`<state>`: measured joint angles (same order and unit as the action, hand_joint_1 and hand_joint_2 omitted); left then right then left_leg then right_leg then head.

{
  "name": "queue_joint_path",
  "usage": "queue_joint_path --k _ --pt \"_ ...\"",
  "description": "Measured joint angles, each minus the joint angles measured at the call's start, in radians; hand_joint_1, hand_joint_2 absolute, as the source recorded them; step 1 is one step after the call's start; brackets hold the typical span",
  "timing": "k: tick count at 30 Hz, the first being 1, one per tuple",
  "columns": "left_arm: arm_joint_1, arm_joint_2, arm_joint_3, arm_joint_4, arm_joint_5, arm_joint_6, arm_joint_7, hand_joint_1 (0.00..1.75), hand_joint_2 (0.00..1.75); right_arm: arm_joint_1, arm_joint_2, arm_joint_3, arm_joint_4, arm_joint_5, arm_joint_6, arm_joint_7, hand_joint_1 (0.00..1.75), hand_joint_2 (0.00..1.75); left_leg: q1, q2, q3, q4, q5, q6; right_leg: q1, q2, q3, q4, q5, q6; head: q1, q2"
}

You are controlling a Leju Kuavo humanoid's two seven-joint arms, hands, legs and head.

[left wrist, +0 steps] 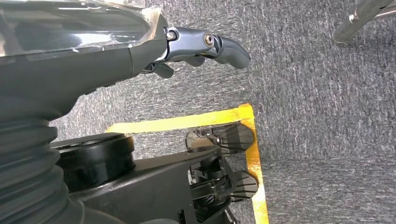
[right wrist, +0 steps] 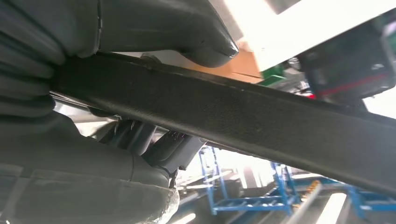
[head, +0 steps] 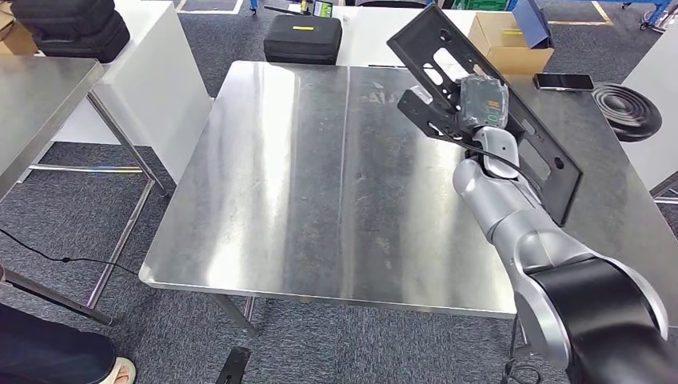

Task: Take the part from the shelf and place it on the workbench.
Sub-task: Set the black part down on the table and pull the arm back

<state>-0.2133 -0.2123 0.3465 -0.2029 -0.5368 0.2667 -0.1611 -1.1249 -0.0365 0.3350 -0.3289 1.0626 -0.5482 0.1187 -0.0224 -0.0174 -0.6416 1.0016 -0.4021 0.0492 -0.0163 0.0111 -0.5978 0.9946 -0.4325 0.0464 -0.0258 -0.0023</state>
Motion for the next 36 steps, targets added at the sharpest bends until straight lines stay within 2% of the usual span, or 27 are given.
queue_joint_path --k 5,10,14,17,21,36 --pt "0.003 0.000 0.002 0.000 0.000 0.008 -0.005 0.00 1.75 0.011 -0.030 -0.022 0.016 -0.007 0.000 0.003 1.75 1.75 0.001 0.001 0.000 0.000 0.000 0.001 0.000 0.000 -0.001 0.000 0.000 0.000 0.000 0.000" --pt "0.017 0.000 0.003 0.000 -0.010 0.017 -0.011 0.00 1.75 0.063 -0.076 -0.065 0.026 -0.021 -0.014 -0.028 1.75 1.75 0.001 -0.003 -0.001 0.000 0.000 0.001 0.000 -0.004 0.000 0.000 -0.001 0.000 0.000 0.000" --pt "0.020 0.000 0.003 0.000 -0.019 0.029 -0.007 0.00 1.75 0.087 -0.098 -0.085 0.030 -0.018 -0.018 -0.032 0.00 1.75 0.000 -0.001 -0.001 0.000 -0.001 0.001 0.000 -0.002 -0.001 0.000 -0.001 0.000 0.000 0.000" --pt "0.021 -0.002 0.003 0.000 -0.020 0.041 0.006 0.00 1.75 0.094 -0.105 -0.094 0.030 -0.014 -0.018 -0.033 0.00 1.75 0.000 -0.002 -0.001 0.000 0.000 0.001 0.000 -0.002 -0.001 0.000 -0.001 0.000 0.000 0.000" --pt "0.023 -0.004 0.003 0.000 -0.018 0.044 0.017 0.00 0.00 0.103 -0.111 -0.106 0.030 -0.010 -0.018 -0.047 0.00 1.75 0.000 -0.002 -0.001 0.000 0.000 0.001 0.000 -0.003 -0.001 0.000 -0.001 0.000 0.000 0.000" --pt "0.023 -0.009 0.003 0.000 -0.019 0.009 0.026 0.00 0.00 0.114 -0.115 -0.129 0.030 0.020 -0.011 -0.085 0.00 1.75 0.000 -0.002 -0.001 0.000 0.000 0.001 0.000 -0.003 -0.001 0.000 -0.001 0.000 0.000 0.000"
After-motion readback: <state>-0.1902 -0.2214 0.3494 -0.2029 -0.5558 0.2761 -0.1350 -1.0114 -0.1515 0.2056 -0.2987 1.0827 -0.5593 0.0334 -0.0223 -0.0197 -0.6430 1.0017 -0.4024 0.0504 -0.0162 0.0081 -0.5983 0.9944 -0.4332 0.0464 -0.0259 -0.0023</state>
